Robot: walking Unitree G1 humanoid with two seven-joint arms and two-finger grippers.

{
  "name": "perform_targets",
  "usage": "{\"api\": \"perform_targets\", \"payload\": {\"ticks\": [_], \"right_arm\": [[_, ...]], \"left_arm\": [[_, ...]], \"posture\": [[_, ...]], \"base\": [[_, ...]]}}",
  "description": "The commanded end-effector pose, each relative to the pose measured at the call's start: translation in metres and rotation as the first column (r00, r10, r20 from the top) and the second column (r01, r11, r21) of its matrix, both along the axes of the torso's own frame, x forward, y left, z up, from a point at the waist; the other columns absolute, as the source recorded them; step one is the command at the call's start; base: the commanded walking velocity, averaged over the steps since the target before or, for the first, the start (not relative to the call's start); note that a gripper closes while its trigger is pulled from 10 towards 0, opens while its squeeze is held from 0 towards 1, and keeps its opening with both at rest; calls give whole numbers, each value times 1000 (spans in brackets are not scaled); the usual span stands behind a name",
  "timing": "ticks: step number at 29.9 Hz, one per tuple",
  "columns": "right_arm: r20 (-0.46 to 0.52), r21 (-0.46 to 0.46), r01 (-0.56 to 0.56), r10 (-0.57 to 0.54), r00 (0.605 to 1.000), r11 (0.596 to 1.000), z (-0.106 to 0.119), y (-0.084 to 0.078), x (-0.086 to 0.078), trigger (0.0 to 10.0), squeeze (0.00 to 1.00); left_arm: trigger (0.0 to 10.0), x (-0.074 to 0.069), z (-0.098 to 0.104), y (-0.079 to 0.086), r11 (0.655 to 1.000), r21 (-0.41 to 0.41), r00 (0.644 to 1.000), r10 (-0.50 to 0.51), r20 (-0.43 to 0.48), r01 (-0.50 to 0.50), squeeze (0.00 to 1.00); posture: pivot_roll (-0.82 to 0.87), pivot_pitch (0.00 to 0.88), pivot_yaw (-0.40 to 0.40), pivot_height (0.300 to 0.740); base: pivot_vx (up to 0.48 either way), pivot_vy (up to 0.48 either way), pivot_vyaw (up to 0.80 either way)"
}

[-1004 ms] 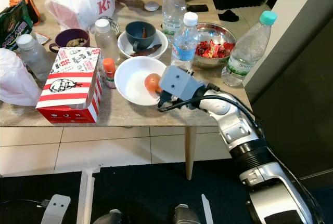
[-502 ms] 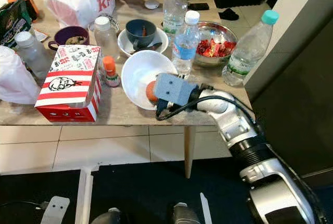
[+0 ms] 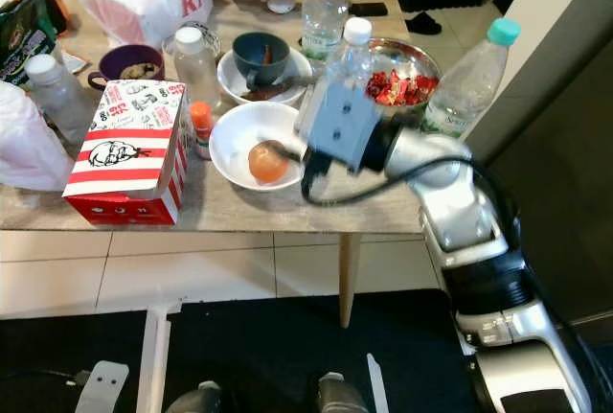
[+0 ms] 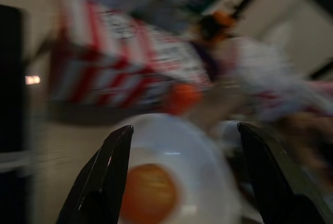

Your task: Restocking fridge

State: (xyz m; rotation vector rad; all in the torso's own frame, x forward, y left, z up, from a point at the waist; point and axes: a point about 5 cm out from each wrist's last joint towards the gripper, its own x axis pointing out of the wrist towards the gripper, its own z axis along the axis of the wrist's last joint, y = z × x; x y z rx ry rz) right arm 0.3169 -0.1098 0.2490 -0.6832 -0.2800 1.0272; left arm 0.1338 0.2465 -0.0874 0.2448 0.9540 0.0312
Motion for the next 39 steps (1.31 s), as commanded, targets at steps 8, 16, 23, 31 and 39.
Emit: {"api": "perform_targets", "payload": {"ticks": [8, 16, 23, 31, 39], "right_arm": [[-122, -90, 0, -11, 993, 996, -43, 13, -3, 10000, 0], [-152, -150, 162, -184, 971, 975, -63, 13, 23, 10000, 0], [-174, -184, 217, -249, 953, 959, -71, 13, 34, 10000, 0], [-239, -233, 309, -363, 901, 922, -89, -2, 47, 0, 0], [-250, -287, 320, -394, 885, 903, -101, -20, 44, 0, 0]], "left_arm": [[10000, -13, -6, -5, 1000, -14, 999, 9, -45, -9, 0], [10000, -16, -7, -6, 1000, -18, 999, 12, -49, -13, 0], [10000, -17, -8, -7, 1000, -19, 999, 13, -50, -14, 0], [10000, -18, -8, -5, 1000, -14, 998, 21, -54, -22, 0], [10000, -18, -7, -4, 1000, -14, 998, 20, -53, -21, 0]], "posture": [[-82, 246, -53, 723], [-82, 252, -61, 723], [-74, 250, -63, 723], [-73, 245, -62, 723], [-76, 241, -60, 723]], "base": [[0, 0, 0], [0, 0, 0], [0, 0, 0], [0, 0, 0], [0, 0, 0]]}}
